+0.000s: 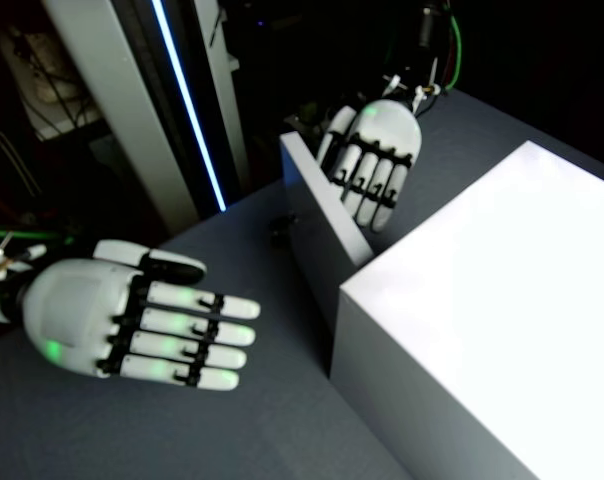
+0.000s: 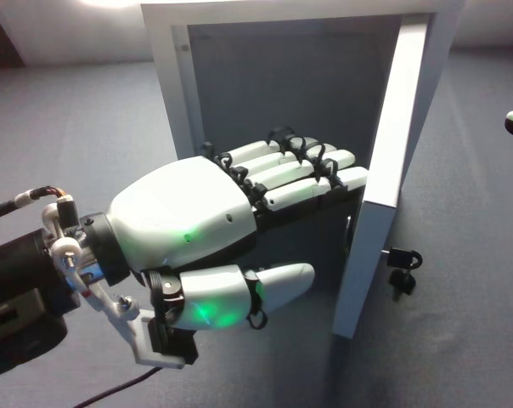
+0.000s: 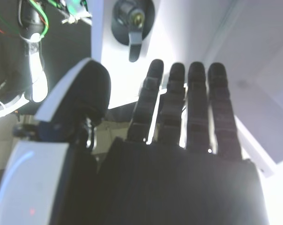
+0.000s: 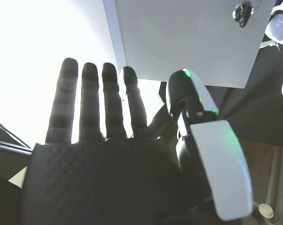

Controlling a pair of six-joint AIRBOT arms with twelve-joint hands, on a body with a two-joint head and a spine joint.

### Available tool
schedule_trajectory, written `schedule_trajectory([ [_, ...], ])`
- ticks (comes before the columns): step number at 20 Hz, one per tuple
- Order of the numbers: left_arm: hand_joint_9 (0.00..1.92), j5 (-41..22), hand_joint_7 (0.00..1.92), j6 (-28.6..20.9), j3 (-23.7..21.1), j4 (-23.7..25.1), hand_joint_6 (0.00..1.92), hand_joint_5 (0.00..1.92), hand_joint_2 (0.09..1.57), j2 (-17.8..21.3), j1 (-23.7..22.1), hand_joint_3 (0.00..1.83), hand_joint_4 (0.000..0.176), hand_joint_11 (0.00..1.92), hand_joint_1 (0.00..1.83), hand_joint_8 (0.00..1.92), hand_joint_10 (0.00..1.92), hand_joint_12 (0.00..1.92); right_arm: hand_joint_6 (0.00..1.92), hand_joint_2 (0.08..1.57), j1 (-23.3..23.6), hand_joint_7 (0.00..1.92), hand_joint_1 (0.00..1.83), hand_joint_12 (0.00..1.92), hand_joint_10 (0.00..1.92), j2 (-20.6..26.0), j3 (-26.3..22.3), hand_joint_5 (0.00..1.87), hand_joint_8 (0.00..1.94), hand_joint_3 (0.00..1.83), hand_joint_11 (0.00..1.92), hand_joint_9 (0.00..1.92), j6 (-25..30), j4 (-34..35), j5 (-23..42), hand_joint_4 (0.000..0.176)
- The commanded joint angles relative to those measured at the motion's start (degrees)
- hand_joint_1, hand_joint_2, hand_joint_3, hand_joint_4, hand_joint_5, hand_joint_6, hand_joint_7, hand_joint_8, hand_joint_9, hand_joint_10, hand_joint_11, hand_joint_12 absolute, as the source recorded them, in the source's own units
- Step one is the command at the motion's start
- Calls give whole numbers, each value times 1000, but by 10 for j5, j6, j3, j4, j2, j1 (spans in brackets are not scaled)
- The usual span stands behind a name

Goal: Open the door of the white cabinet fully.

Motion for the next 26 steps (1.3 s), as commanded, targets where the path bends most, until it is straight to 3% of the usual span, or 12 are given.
schedule_trajectory([
  [1,81,-66,55,-5,1,-6,11,90,1571,-5,-5,138,0,70,0,6,9,162,3,1402,3,227,419,30,3,1,4,238,4,0,181,187,4,14,71,0],
  [18,101,-35,90,-4,27,36,9,91,1571,-64,-52,154,0,111,0,11,12,116,6,1391,4,213,474,14,3,-4,13,236,2,0,165,174,7,10,68,0],
  [26,19,-24,5,-4,43,48,0,5,1571,-92,-79,120,0,64,0,0,0,73,1,1378,5,208,441,17,1,-6,13,228,2,0,176,176,9,9,68,0],
])
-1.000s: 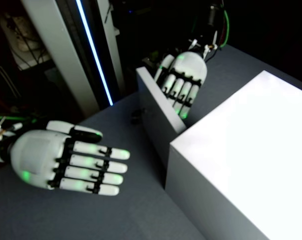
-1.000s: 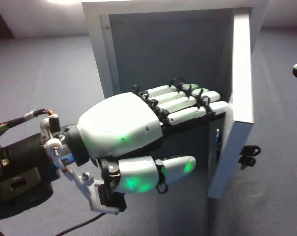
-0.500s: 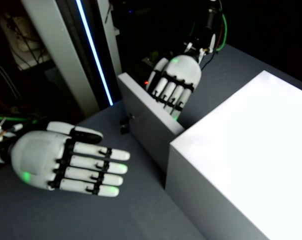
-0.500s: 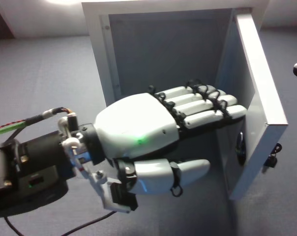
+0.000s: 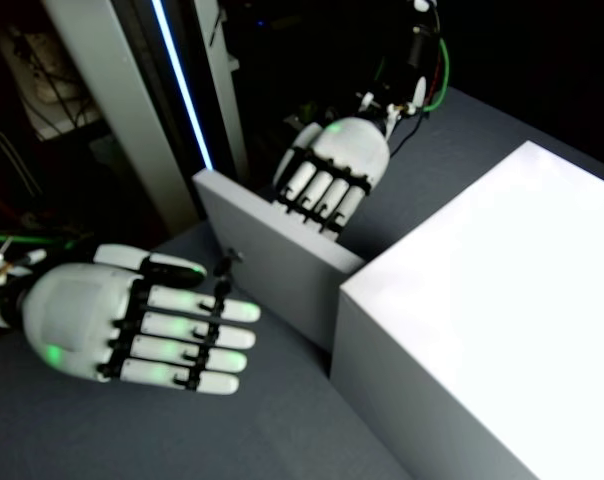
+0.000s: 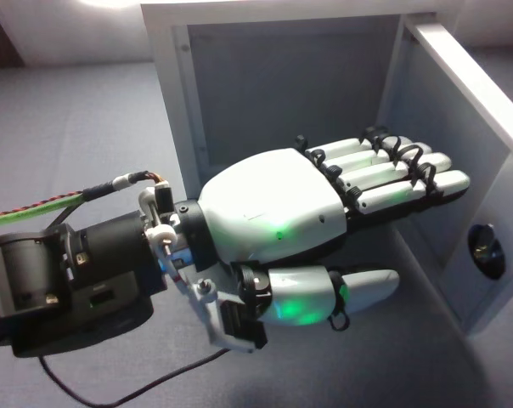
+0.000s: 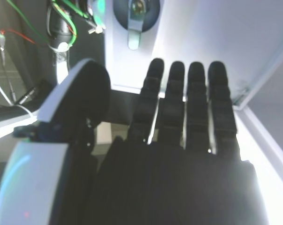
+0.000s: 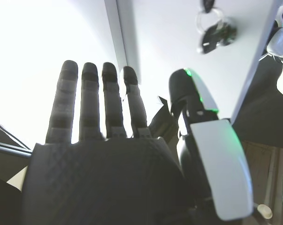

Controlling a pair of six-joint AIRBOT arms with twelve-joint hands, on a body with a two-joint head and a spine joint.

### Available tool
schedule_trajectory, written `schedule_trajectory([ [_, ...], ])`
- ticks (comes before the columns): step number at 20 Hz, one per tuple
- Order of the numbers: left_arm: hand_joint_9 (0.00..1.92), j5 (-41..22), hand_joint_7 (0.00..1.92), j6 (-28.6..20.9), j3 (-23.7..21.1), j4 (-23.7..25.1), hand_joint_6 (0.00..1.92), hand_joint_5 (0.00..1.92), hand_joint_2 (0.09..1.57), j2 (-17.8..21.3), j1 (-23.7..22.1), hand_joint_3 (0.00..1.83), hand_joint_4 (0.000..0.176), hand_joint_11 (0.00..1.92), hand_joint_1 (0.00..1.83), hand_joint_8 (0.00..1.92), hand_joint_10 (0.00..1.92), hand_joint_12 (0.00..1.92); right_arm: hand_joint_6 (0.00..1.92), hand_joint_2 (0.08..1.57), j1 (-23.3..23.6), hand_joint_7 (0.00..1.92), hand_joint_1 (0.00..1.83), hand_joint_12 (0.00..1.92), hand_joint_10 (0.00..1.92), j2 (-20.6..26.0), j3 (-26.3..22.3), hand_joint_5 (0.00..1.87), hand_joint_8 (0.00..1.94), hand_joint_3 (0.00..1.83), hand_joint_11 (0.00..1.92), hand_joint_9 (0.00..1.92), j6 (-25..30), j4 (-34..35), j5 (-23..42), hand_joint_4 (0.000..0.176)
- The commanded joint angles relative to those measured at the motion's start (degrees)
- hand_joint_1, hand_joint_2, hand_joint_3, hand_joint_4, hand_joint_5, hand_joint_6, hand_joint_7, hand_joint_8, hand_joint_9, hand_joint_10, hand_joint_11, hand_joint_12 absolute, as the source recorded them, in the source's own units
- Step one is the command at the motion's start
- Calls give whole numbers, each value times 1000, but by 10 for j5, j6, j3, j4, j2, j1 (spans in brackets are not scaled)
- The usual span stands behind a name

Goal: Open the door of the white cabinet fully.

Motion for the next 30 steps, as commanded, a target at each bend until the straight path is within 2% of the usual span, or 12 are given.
schedule_trajectory([
  [1,29,-71,5,-1,0,-9,1,11,1571,-5,-10,86,0,93,68,0,2,68,0,1382,5,195,456,15,0,0,2,225,0,0,170,168,5,14,69,0],
  [5,0,-70,0,0,6,-9,0,0,1549,-16,-18,3,0,82,409,0,0,22,2,1385,5,215,509,18,3,0,3,236,3,0,177,177,5,14,69,0],
  [8,10,-66,0,7,12,-9,2,6,1569,-29,-28,11,0,111,368,0,4,31,3,1387,5,230,493,26,5,0,3,246,5,0,193,192,5,14,69,0],
  [12,6,-63,0,17,18,-15,0,0,1571,-39,-34,167,0,106,5,0,1,18,4,1376,6,234,466,41,8,-1,3,255,3,0,223,209,5,14,69,0],
  [17,34,-65,0,31,17,-32,2,16,1571,-37,-33,137,0,138,214,0,4,29,4,1353,6,240,517,59,2,-2,4,273,3,0,222,199,6,14,69,0],
  [19,98,-72,52,35,12,-49,2,43,1567,-24,-23,122,0,180,376,5,6,41,9,1347,6,256,566,68,5,-2,3,293,7,0,221,210,6,15,69,0],
  [20,134,-78,105,35,8,-58,3,63,1570,-16,-16,238,0,193,121,8,7,50,2,1355,6,241,580,62,0,-2,3,280,1,0,197,189,7,16,70,0],
  [21,140,-86,146,35,2,-66,21,144,1571,-1,-7,238,0,180,4,11,2,46,1,1366,6,254,597,511,0,-1,3,285,1,0,17,202,7,18,70,0],
  [22,148,-89,153,35,-6,-70,16,150,1571,12,0,218,0,186,0,10,4,49,4,1353,6,277,594,571,4,-1,3,300,5,0,3,219,7,19,70,2],
  [25,135,-98,140,35,-34,-73,6,143,1571,64,27,176,0,166,0,0,0,39,2,1374,6,270,582,595,5,1,3,284,4,1,0,235,7,30,75,0],
  [26,96,-106,60,37,-46,-81,0,77,1571,87,44,192,0,145,0,0,0,29,1,1377,6,204,427,295,5,3,3,232,2,2,0,140,7,35,79,0],
  [30,130,-161,105,42,-72,-139,15,131,1571,144,106,164,0,140,0,13,8,29,0,1398,3,197,432,341,6,7,2,220,1,7,24,160,7,54,92,0],
])
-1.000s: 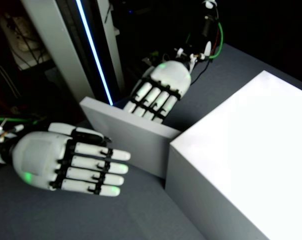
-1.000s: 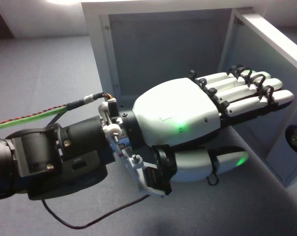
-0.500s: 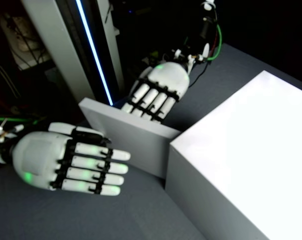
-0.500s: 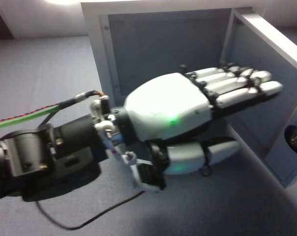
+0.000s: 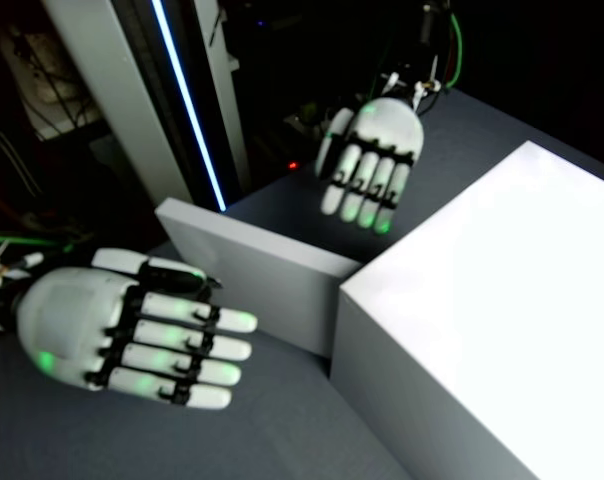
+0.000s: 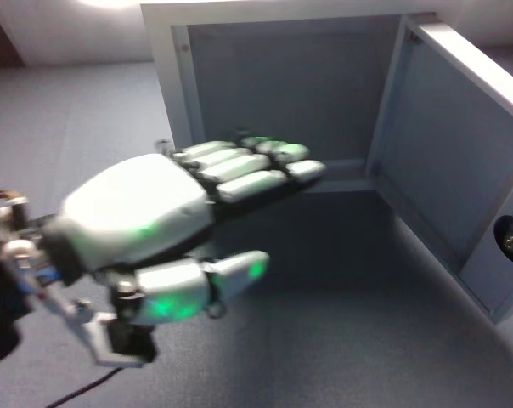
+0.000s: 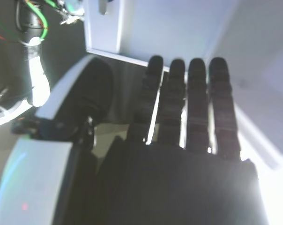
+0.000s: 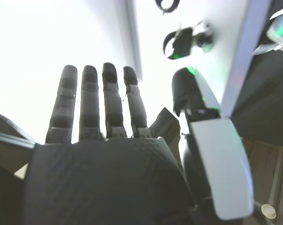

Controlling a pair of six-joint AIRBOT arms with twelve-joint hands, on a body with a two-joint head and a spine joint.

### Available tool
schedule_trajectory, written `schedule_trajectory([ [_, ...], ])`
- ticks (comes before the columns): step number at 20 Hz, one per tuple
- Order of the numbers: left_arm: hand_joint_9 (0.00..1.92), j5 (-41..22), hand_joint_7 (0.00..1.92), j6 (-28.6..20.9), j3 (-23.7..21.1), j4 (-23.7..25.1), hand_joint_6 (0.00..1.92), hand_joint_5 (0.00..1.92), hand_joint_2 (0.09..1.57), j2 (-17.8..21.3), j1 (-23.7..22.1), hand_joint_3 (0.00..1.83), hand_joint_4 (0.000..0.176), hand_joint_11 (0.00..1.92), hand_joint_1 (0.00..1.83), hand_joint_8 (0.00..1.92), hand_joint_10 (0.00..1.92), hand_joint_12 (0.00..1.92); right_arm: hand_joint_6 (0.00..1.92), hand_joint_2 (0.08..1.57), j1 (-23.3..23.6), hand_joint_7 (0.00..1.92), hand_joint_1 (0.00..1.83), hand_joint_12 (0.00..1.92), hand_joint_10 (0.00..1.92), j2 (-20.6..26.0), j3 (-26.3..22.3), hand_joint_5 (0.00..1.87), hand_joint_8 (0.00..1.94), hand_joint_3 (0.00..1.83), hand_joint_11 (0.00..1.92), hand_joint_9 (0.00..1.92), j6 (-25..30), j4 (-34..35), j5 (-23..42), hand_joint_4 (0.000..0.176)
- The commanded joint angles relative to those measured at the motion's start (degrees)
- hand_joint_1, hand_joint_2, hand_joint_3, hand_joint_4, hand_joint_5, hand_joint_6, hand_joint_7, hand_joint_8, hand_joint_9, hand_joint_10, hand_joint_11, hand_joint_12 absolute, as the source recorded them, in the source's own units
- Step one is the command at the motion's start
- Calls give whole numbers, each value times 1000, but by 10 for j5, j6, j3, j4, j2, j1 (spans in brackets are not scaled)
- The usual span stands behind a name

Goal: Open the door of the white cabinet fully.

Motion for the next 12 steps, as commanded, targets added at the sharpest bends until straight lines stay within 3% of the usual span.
schedule_trajectory([
  [1,129,-104,113,5,-4,-19,19,148,1571,8,0,158,0,132,0,14,6,27,0,1409,2,194,448,340,6,6,1,211,0,9,19,166,5,19,81,0],
  [2,76,-133,70,16,-14,-44,1,134,1571,26,21,78,0,75,0,2,0,7,3,1404,2,198,493,349,12,8,1,217,3,2,58,191,5,24,85,0],
  [4,63,-172,47,24,-24,-75,0,90,1571,49,49,88,0,76,0,0,0,9,5,1412,2,202,497,350,11,10,0,222,4,5,59,191,5,30,92,0],
  [5,110,-212,100,41,-38,-111,8,134,1571,70,75,50,0,119,0,8,8,40,1,1407,2,188,449,220,7,12,-1,219,0,2,1,122,5,36,101,0],
  [6,110,-231,100,49,-44,-126,8,134,1571,79,88,50,0,119,0,8,8,40,1,1407,2,188,449,220,7,13,-2,219,0,2,1,122,5,39,105,0],
  [7,151,-254,150,55,-50,-145,10,198,1571,87,103,41,0,46,0,13,4,322,0,1405,2,182,446,156,4,13,-3,220,0,1,0,112,5,42,110,0],
  [8,65,-287,78,56,-55,-171,1,106,1571,96,127,101,0,8,0,3,0,239,0,1416,2,163,482,156,1,14,-4,216,2,2,2,101,5,47,117,0],
  [9,2,-306,6,56,-57,-189,1,35,1571,100,142,99,0,0,28,0,0,18,0,1438,2,165,490,180,2,15,-4,211,2,4,8,111,5,50,121,0],
  [12,2,-371,27,55,-58,-253,0,60,1552,109,190,25,0,0,218,0,0,0,2,1460,2,209,553,220,6,19,-8,230,6,4,51,158,5,60,141,0],
])
